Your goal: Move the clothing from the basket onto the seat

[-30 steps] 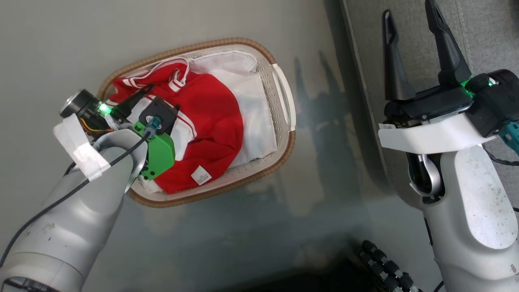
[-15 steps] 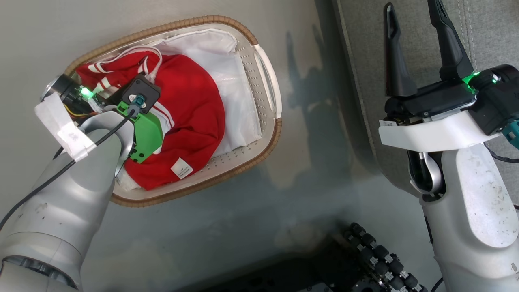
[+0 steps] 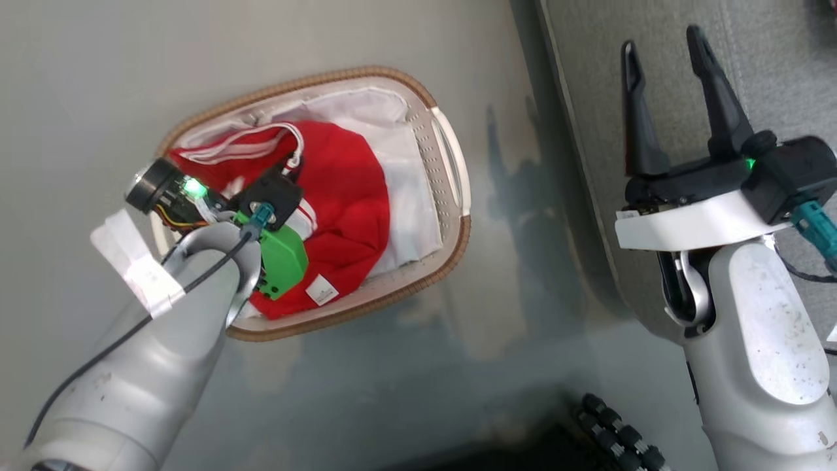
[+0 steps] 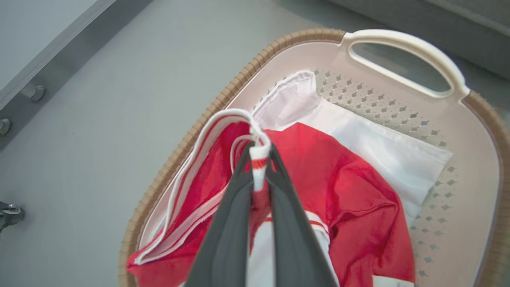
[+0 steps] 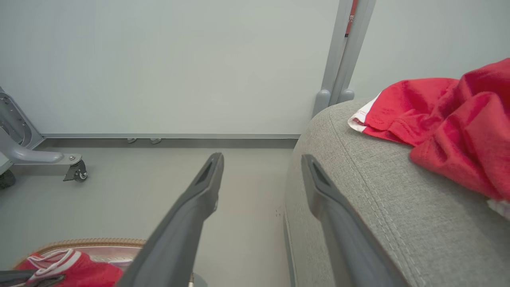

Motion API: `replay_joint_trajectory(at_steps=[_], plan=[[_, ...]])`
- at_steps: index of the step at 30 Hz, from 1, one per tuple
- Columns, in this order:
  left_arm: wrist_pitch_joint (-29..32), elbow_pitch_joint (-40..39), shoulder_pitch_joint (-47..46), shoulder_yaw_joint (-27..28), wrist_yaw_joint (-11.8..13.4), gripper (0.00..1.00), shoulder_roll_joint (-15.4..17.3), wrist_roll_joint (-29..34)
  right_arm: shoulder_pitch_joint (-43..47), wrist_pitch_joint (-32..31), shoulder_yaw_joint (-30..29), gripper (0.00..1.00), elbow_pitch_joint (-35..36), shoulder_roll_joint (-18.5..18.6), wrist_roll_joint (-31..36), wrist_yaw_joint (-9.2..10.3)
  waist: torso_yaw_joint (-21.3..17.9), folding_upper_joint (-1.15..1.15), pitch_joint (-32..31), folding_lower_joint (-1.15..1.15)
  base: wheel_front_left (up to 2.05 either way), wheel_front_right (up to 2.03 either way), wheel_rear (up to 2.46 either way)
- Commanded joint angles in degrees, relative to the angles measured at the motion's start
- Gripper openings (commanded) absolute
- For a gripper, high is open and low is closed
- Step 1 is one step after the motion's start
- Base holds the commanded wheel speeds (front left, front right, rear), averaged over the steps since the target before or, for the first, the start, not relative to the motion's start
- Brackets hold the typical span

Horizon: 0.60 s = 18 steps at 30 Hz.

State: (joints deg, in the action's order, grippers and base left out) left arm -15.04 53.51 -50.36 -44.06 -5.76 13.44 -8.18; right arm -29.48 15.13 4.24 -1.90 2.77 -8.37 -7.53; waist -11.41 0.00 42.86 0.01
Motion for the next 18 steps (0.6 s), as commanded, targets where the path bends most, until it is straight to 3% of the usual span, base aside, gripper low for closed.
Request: replay_joint_trajectory(at_steps=[1,9,18], plan=[[-0.2,-2.2,1.8,0.6,0.6,0.0,1.2,-0.6,1.1,0.0,-0.3,1.0,-0.6,0.2,0.4,0.08,3.0,0.0,-5.3,-0.01,0.0,0.0,0.0],[-0.2,-18.0,10.4,2.8,1.7,0.0,5.6,-0.6,6.1,0.0,-1.4,1.0,-5.1,0.2,2.7,0.08,6.6,0.0,-17.2,-0.01,0.0,0.0,0.0],[-0.2,-30.8,16.0,4.1,1.2,0.0,13.8,0.5,12.3,0.0,-0.3,1.0,-9.1,0.2,2.6,0.08,7.1,0.0,-30.9,-0.01,0.0,0.0,0.0]])
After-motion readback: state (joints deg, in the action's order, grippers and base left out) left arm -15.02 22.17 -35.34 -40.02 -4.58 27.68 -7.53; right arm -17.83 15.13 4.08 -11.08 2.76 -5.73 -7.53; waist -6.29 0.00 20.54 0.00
